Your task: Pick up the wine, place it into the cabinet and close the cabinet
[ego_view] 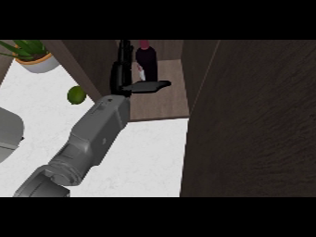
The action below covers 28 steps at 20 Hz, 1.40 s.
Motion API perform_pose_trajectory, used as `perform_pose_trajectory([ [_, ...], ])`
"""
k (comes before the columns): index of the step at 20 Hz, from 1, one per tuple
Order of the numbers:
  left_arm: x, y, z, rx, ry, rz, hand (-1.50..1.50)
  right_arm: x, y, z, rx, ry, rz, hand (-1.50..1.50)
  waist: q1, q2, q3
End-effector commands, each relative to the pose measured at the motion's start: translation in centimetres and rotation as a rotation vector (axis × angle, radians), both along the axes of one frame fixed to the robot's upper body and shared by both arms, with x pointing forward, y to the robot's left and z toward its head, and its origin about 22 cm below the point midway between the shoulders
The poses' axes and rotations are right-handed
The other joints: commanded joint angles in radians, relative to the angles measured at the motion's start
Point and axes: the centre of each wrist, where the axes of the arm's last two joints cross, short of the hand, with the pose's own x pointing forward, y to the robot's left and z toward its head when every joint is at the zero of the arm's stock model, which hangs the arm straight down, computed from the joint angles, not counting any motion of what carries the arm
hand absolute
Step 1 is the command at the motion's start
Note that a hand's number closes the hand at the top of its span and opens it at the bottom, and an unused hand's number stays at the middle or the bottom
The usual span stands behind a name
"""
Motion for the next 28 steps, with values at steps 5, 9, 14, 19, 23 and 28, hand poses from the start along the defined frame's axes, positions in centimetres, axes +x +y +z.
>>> perform_pose_trajectory([
  [5,-3.1,2.0,-4.8,-0.053,0.057,0.038,-1.50,-0.6,-0.1,0.1,0.027,0.001,0.005,-1.50,0.023,-0.015,0.002],
  [9,-3.3,0.1,-3.3,-0.063,0.041,-0.009,-1.50,0.7,-0.2,1.1,0.014,0.001,-0.023,-1.50,0.025,-0.019,0.002],
  [14,-6.7,-3.1,-3.3,-0.057,0.044,-0.029,-1.50,-0.2,-0.2,0.6,0.013,0.006,-0.032,-1.50,0.043,-0.020,0.002],
  [19,-10.9,-4.9,-3.9,-0.041,0.021,-0.041,-1.50,-1.7,-1.2,0.1,0.016,-0.007,-0.070,-1.50,0.064,-0.018,0.002],
  [23,-15.0,-6.2,-3.9,-0.052,-0.006,-0.072,-1.50,-1.8,-1.8,-0.2,0.001,-0.010,-0.065,-1.50,0.070,-0.020,0.003],
  [28,-16.2,-5.1,-0.1,-0.102,-0.014,-0.085,-1.50,-1.3,-2.2,-0.5,0.009,-0.007,-0.087,-1.50,0.079,-0.019,0.003],
])
